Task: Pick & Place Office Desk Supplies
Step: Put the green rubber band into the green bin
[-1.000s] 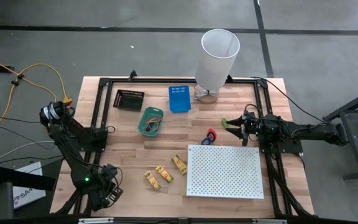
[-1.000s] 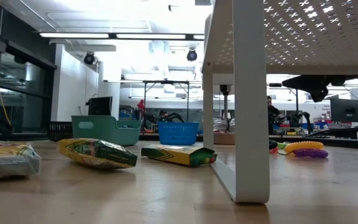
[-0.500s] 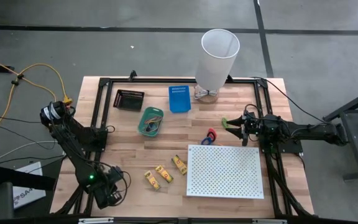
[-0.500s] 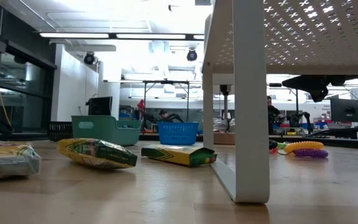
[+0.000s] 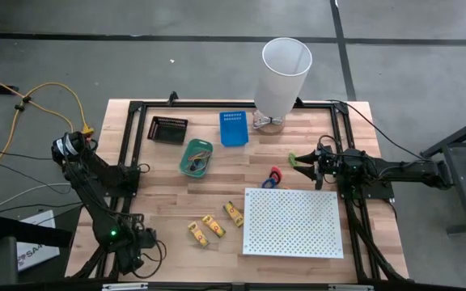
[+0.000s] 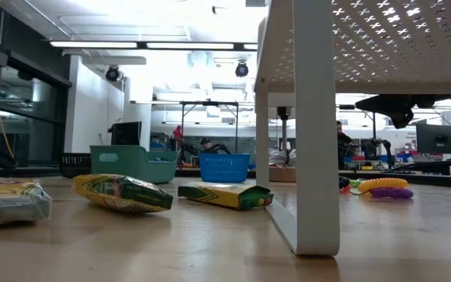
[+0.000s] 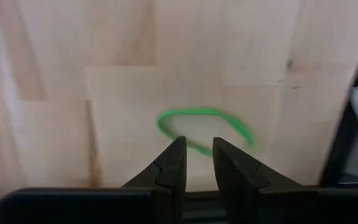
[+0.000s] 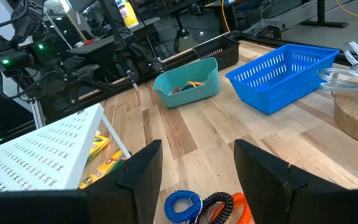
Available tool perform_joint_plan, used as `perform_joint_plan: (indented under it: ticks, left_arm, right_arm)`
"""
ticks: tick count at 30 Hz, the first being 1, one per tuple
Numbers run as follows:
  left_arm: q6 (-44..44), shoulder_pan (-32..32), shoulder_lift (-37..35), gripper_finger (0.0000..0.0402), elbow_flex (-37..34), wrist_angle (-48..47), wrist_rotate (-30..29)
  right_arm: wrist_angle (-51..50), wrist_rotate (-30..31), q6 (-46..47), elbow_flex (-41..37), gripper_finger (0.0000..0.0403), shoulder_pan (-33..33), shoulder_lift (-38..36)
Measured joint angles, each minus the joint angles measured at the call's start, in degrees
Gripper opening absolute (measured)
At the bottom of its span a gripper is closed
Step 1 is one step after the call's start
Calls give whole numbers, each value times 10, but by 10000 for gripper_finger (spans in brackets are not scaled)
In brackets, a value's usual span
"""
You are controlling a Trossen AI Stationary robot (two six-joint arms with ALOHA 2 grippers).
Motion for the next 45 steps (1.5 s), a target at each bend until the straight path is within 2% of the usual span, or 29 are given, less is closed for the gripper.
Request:
perform_joint_plan:
  ticks: [4,8,14,35,45]
  left_arm:
    - [7,-13,0,74,0,-29,-27]
    - [-13,-18,0,74,0,-36,-29]
    - [2,-17,19,74,-2,-34,-38]
    - [-4,-16,45,74,-2,-11,-49]
    - [1,-16,72,74,-2,3,-37]
  right_arm:
    - [0,0,0,0,188,0,0]
    - [0,0,0,0,188,0,0]
    - [0,0,0,0,188,0,0]
    - [0,0,0,0,188,0,0]
    - [0,0,0,0,188,0,0]
